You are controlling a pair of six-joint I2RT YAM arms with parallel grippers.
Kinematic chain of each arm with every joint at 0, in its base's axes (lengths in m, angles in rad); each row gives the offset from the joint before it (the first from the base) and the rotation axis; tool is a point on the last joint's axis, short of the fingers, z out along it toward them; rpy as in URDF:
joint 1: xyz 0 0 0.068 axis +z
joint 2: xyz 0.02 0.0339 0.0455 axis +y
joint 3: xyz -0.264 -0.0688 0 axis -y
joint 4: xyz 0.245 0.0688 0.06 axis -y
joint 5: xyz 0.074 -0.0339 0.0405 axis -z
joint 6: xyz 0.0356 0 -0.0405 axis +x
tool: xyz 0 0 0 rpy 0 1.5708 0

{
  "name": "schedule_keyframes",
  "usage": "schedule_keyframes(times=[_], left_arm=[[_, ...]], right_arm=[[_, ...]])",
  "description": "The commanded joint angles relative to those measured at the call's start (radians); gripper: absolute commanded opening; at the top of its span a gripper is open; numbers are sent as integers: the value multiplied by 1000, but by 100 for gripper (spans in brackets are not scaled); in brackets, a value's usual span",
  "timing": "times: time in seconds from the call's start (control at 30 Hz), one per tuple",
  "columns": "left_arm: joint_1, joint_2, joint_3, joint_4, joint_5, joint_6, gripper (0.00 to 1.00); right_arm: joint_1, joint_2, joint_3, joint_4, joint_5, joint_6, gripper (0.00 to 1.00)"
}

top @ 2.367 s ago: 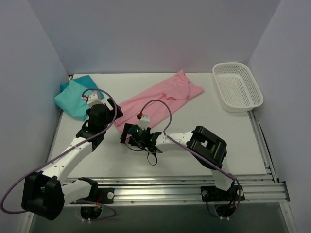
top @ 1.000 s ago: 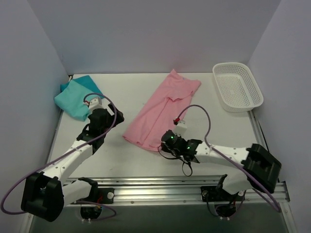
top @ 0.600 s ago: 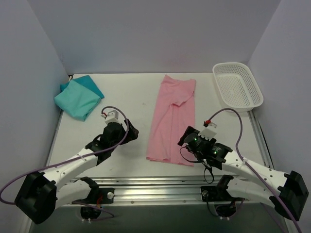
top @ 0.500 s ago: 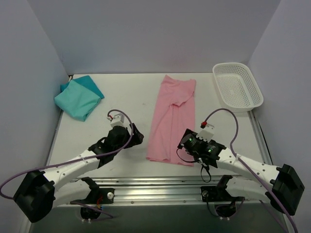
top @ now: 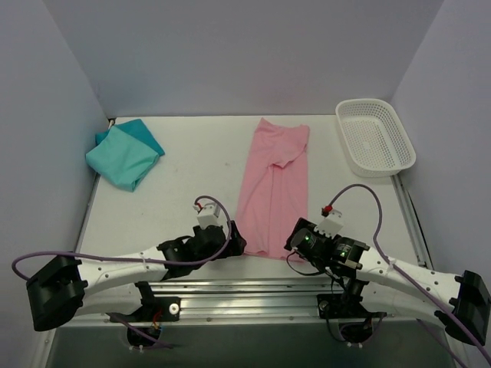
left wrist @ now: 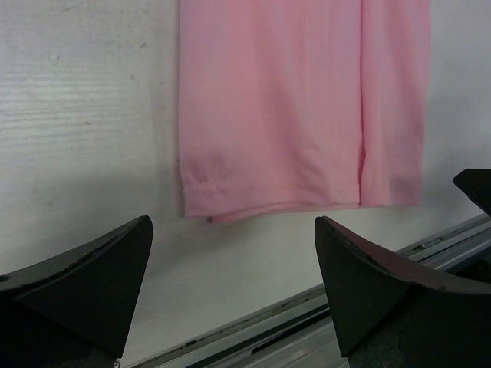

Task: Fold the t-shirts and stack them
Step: Grab the bottom of the folded rectangular tshirt with both arms

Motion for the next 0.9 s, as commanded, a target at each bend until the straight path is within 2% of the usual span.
schedule_keyframes(times=[0.0,0.17,0.37,0.6,0.77,0.83,0.87], left_arm=[[-26,12,-35,13,-62,-73,96],[-48,41,-41,16,-86,-99,96],[-48,101,-32,99,-97,-98,95],[-43,285,28,202,-56,-79,95],[-42,362,71,242,-27,-68,95],[-42,374,83,250,-20,-61,95],[-40,374,86,247,-20,-58,95]], right_arm=[[16,-31,-65,-63,-31,73,75],[18,-65,-120,-57,-66,91,67],[19,-80,-111,-82,-43,105,67],[18,2,-105,-2,-25,102,59],[13,62,-85,39,-11,83,54],[7,90,-82,62,-17,76,48],[6,96,-82,67,-20,74,41]])
